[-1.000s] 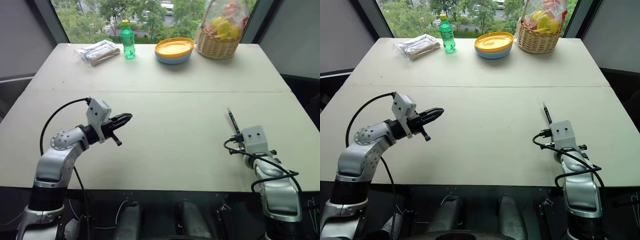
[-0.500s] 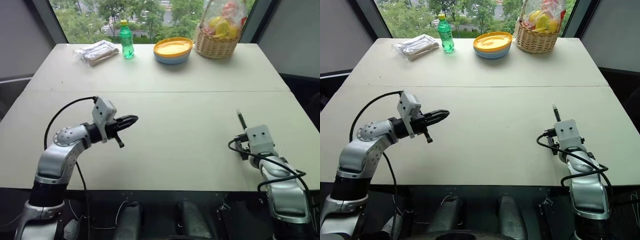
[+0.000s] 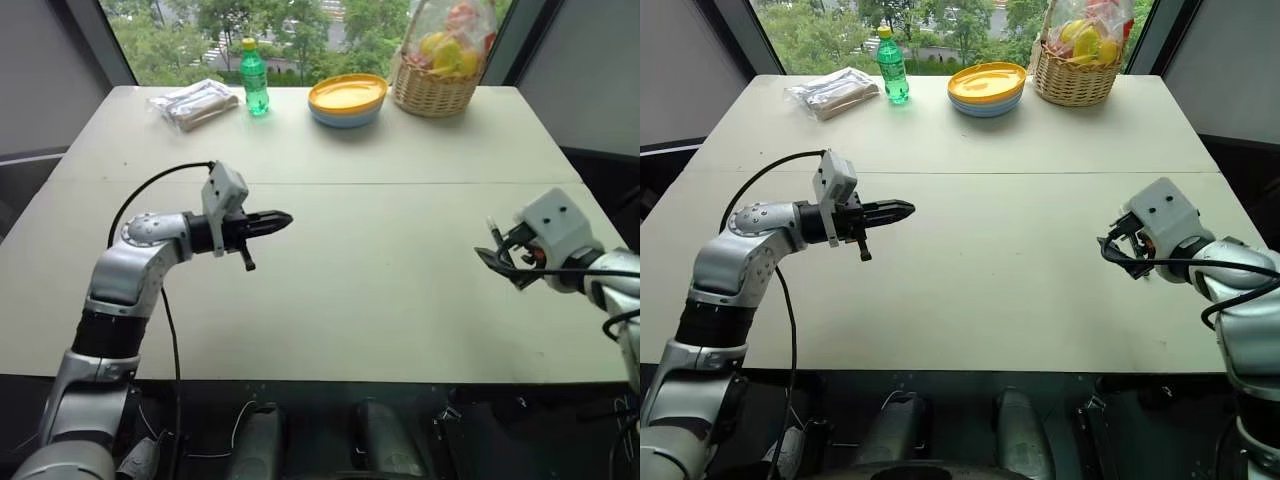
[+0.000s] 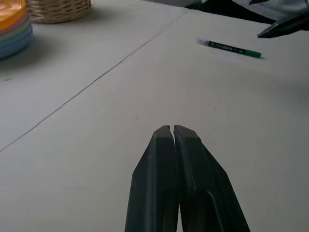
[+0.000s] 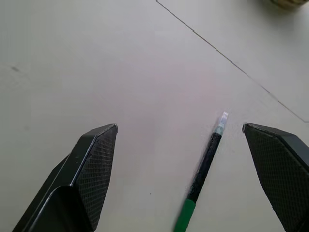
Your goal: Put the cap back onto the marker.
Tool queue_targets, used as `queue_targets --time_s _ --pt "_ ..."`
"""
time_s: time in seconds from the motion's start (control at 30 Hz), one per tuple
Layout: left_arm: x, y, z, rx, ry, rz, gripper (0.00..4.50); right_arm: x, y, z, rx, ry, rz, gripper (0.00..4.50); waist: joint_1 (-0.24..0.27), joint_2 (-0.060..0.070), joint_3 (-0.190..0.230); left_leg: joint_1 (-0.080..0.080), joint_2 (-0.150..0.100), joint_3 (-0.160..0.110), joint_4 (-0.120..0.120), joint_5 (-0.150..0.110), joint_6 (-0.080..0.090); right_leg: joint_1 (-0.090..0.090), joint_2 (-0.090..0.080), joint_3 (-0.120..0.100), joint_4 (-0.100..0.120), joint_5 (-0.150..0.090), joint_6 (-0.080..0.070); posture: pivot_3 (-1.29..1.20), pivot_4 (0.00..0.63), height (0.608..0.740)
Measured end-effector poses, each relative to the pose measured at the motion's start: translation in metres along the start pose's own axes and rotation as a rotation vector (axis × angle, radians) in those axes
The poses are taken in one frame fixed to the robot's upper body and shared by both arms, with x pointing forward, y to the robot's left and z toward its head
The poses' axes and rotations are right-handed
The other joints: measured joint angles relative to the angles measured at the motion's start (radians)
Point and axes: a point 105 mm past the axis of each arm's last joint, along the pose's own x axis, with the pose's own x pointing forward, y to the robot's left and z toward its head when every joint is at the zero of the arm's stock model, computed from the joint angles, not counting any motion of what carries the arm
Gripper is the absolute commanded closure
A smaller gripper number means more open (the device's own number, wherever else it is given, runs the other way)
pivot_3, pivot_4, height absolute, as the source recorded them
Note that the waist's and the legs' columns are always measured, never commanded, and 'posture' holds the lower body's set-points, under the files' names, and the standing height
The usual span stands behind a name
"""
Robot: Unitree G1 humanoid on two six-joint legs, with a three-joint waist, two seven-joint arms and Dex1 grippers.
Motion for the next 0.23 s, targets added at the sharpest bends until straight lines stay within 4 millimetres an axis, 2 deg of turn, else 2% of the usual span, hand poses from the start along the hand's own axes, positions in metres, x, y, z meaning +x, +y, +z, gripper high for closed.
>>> queue_targets --time_s 0.13,0.23 --pt "0.007 0.0 -0.003 -0.017 0.0 -0.038 4.45 -0.003 0.011 0.007 -0.045 0.014 0.078 0.2 -0.001 0.0 0.0 -0.001 0.0 0.0 0.0 0.0 0.001 -0.001 0.0 0.0 0.0 0.0 0.001 0.0 0.15 0.74" --pt "0.011 -0.001 -0.004 -0.012 0.012 -0.059 4.45 -0.004 0.009 0.014 -0.048 0.006 0.08 0.2 0.0 -0.001 0.0 -0.001 0.0 0.0 0.0 0.0 0.001 -0.001 -0.001 0.0 0.0 0.0 0.001 0.0 0.15 0.74"
